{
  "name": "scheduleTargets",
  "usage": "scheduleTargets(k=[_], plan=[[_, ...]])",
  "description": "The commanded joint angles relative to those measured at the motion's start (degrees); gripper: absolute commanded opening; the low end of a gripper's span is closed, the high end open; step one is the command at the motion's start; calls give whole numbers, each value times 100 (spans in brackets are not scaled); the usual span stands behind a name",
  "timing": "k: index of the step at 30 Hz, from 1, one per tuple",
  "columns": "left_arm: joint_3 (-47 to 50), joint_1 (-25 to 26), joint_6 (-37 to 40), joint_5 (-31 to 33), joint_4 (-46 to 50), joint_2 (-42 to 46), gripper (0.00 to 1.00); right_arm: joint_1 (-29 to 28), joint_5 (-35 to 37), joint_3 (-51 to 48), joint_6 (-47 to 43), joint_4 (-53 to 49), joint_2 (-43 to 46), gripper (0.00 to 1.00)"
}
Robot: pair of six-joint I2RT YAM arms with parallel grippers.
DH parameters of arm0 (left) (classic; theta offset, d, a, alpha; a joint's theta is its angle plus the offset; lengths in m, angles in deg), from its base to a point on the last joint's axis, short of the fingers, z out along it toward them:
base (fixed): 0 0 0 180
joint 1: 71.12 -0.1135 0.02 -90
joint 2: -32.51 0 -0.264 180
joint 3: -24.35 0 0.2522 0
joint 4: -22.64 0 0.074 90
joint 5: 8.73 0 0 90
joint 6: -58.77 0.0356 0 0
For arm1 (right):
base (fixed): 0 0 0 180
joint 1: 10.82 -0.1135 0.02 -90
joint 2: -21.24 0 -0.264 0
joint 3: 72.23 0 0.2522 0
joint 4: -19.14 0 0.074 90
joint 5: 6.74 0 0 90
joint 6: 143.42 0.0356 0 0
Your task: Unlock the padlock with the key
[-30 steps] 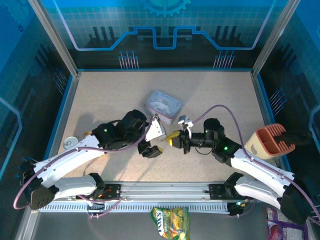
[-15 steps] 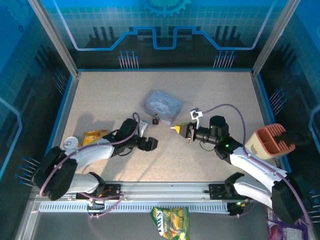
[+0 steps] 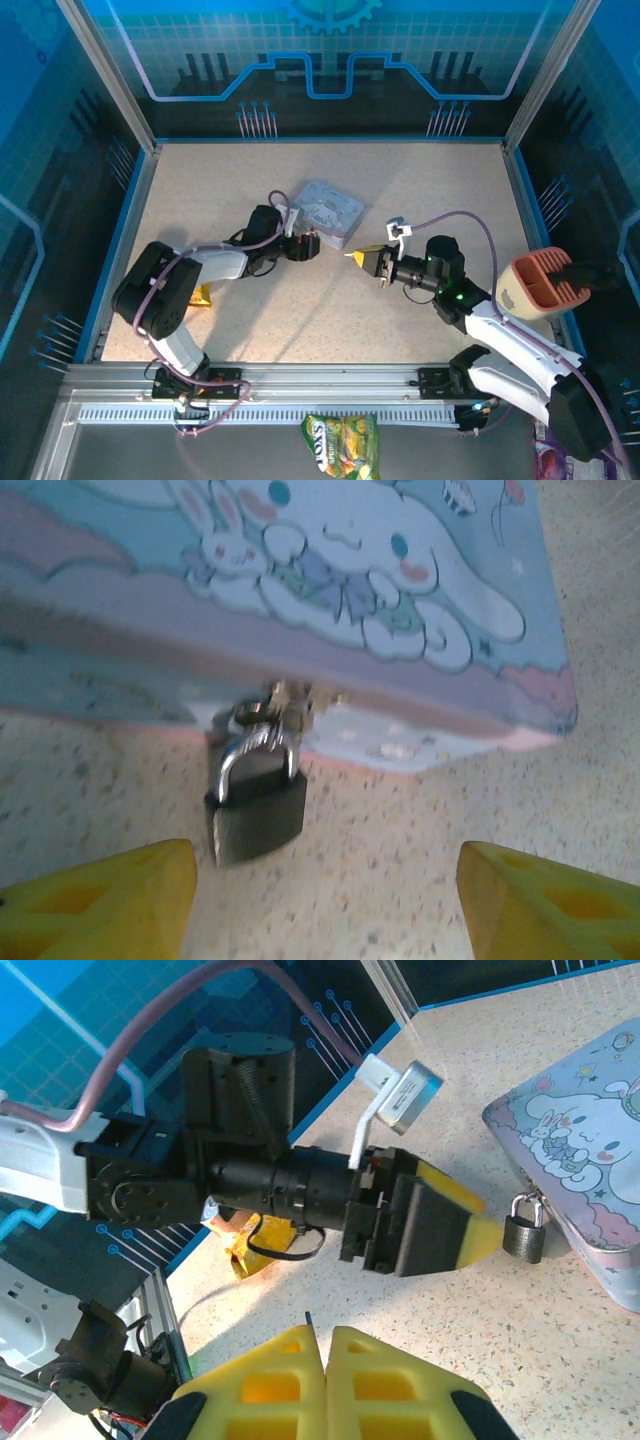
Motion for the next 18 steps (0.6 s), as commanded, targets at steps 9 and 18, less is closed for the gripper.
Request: scheduleTargets(k=[9, 18], plan=[[-454, -85, 345, -100, -60, -676, 61, 103, 100, -125, -131, -230, 302, 0], [-550, -89, 193, -57, -206, -1006, 55, 111, 83, -85, -139, -240, 285, 0]])
